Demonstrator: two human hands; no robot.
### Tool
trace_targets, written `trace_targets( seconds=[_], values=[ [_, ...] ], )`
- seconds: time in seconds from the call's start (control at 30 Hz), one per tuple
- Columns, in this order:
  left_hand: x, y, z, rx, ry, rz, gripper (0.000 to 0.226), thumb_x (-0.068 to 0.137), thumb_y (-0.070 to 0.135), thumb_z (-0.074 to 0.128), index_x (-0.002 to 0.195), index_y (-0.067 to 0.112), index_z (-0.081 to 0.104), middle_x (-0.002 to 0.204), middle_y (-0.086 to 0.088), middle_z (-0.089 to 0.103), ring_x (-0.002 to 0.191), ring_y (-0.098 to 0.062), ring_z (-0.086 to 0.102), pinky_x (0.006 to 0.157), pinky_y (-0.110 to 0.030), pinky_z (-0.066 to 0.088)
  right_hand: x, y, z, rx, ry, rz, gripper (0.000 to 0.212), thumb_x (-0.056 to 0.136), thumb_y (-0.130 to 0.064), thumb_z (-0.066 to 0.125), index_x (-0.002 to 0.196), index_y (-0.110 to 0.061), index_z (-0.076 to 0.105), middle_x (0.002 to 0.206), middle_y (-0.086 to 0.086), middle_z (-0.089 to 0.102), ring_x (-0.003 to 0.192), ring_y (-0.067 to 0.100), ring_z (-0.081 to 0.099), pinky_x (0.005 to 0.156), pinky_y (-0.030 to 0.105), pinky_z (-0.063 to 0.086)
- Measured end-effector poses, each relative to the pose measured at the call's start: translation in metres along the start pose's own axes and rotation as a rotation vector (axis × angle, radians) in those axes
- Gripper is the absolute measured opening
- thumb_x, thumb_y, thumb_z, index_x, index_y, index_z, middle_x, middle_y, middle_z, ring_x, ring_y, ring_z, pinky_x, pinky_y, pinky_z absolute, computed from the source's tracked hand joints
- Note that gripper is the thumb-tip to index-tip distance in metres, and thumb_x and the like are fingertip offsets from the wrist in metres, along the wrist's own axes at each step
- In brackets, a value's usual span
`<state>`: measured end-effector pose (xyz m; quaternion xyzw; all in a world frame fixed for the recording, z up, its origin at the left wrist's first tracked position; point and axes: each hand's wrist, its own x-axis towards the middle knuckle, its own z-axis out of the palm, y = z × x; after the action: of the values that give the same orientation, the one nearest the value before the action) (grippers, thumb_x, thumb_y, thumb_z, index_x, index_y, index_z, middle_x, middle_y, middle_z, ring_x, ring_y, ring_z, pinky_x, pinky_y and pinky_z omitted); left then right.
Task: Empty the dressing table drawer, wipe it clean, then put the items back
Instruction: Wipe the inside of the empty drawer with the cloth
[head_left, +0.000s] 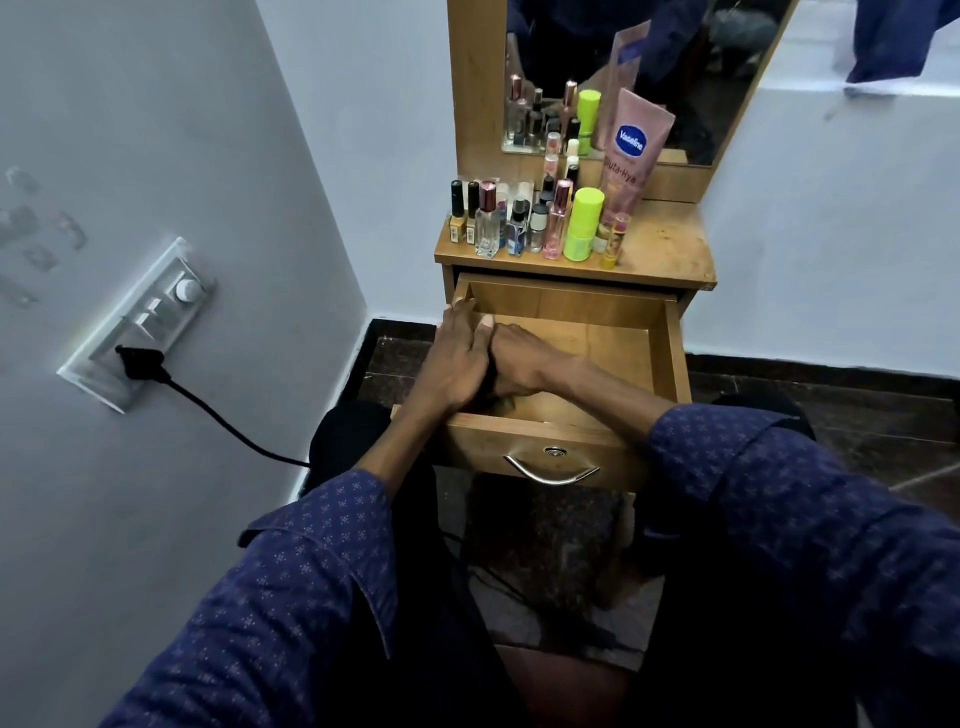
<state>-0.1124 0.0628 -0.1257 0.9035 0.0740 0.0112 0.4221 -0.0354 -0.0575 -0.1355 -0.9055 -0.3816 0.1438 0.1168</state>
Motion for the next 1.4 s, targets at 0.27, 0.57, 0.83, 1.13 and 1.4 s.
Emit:
trace_targets(
  seconds=[0.27, 0.57, 0.83, 1.13, 1.4],
  values=[
    [0.006, -0.008, -0.002, 0.058, -0.057, 0.052, 0.069, 0.100, 0.002, 0.051, 0.164, 0.008, 0.026, 0.174, -0.014, 0.016, 0.163, -0.029, 0.009, 0.133, -0.046, 0.009, 0.014, 0.018, -0.011, -0.079, 0.118, -0.027, 0.042, 0.083, -0.018, 0.073, 0.121, -0.011, 0.060, 0.122, 0.012, 0.066, 0.109, 0.031, 0.065, 0.091, 0.038, 0.055],
    [0.002, -0.002, -0.011, 0.427, -0.121, 0.109, 0.081, 0.097, 0.006, 0.051, 0.166, 0.002, 0.010, 0.175, -0.014, 0.004, 0.160, -0.036, 0.019, 0.128, -0.047, 0.026, -0.023, 0.014, 0.015, 0.004, 0.067, -0.162, 0.026, 0.082, -0.028, 0.081, 0.094, -0.011, 0.065, 0.101, 0.010, 0.068, 0.089, 0.025, 0.061, 0.079, 0.032, 0.050],
    [0.000, -0.006, -0.008, 0.384, -0.159, 0.100, 0.069, 0.115, 0.037, 0.031, 0.167, 0.004, 0.002, 0.175, -0.014, -0.008, 0.162, -0.025, -0.011, 0.129, -0.037, -0.005, -0.003, 0.035, -0.006, -0.073, 0.165, -0.109, 0.042, 0.085, -0.013, 0.076, 0.124, -0.010, 0.061, 0.122, 0.016, 0.066, 0.113, 0.034, 0.061, 0.095, 0.040, 0.049],
    [0.002, -0.008, -0.004, 0.359, -0.160, 0.071, 0.080, 0.109, 0.061, 0.019, 0.168, 0.011, -0.002, 0.175, -0.009, -0.013, 0.161, -0.021, -0.016, 0.132, -0.043, -0.004, -0.025, 0.029, 0.006, -0.013, 0.053, -0.150, 0.017, 0.083, -0.019, 0.074, 0.098, -0.014, 0.068, 0.103, 0.006, 0.070, 0.088, 0.022, 0.065, 0.076, 0.030, 0.052],
    [0.003, -0.009, -0.004, 0.401, -0.169, 0.078, 0.080, 0.109, 0.061, 0.018, 0.168, 0.010, 0.000, 0.175, -0.010, -0.014, 0.161, -0.022, -0.017, 0.131, -0.044, -0.006, -0.015, 0.068, -0.017, -0.062, 0.109, 0.006, 0.038, 0.088, -0.026, 0.075, 0.124, -0.023, 0.064, 0.124, 0.006, 0.065, 0.110, 0.025, 0.063, 0.089, 0.037, 0.055]
  ],
)
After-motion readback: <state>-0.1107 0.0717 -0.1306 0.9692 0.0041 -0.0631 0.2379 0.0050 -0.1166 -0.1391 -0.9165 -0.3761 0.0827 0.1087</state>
